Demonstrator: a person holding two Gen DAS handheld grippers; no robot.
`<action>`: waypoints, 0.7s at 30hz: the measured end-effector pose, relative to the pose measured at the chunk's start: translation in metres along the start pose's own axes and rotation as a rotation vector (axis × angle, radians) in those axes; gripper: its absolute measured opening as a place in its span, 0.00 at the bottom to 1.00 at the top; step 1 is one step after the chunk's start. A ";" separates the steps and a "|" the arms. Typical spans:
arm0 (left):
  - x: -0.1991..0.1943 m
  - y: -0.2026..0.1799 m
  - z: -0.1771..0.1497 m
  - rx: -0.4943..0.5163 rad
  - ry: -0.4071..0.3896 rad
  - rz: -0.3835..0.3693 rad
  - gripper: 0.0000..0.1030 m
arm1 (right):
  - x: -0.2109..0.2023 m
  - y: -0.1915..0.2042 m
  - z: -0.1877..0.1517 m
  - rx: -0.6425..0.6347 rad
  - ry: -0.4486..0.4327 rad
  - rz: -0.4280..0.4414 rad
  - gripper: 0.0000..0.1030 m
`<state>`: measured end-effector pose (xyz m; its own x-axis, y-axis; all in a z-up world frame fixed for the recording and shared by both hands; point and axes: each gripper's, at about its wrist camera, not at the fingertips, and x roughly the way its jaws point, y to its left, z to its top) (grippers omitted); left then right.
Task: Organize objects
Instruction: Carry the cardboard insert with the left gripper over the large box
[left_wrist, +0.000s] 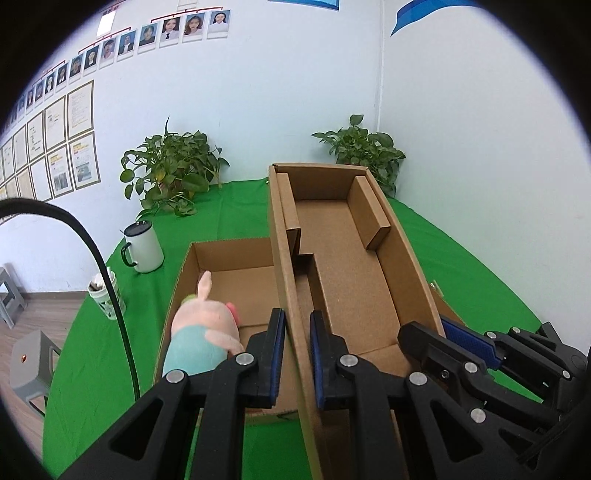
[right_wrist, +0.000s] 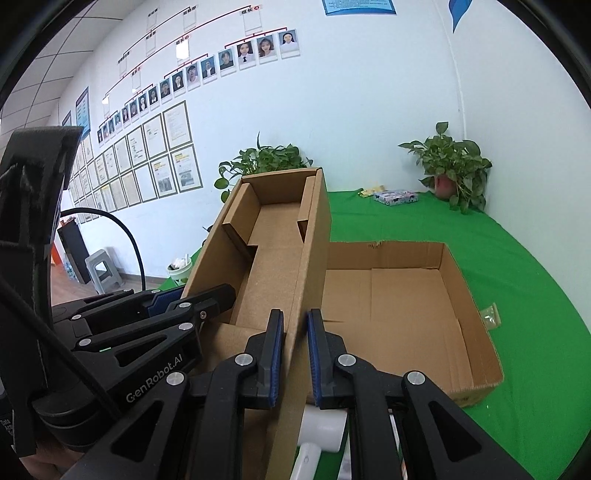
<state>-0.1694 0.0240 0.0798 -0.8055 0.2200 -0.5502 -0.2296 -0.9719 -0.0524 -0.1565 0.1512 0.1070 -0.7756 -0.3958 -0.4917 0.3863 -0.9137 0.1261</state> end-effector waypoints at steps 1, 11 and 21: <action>0.004 0.002 0.005 -0.002 0.003 0.000 0.12 | 0.005 -0.001 0.006 -0.002 -0.001 0.000 0.11; 0.048 0.022 0.037 -0.027 0.053 0.008 0.12 | 0.075 -0.015 0.055 0.005 0.045 0.023 0.11; 0.108 0.043 0.048 -0.064 0.134 0.019 0.12 | 0.161 -0.033 0.073 0.034 0.121 0.046 0.11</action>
<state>-0.2922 0.0101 0.0584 -0.7281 0.1922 -0.6580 -0.1759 -0.9801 -0.0917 -0.3305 0.1111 0.0866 -0.6907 -0.4248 -0.5852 0.4011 -0.8984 0.1788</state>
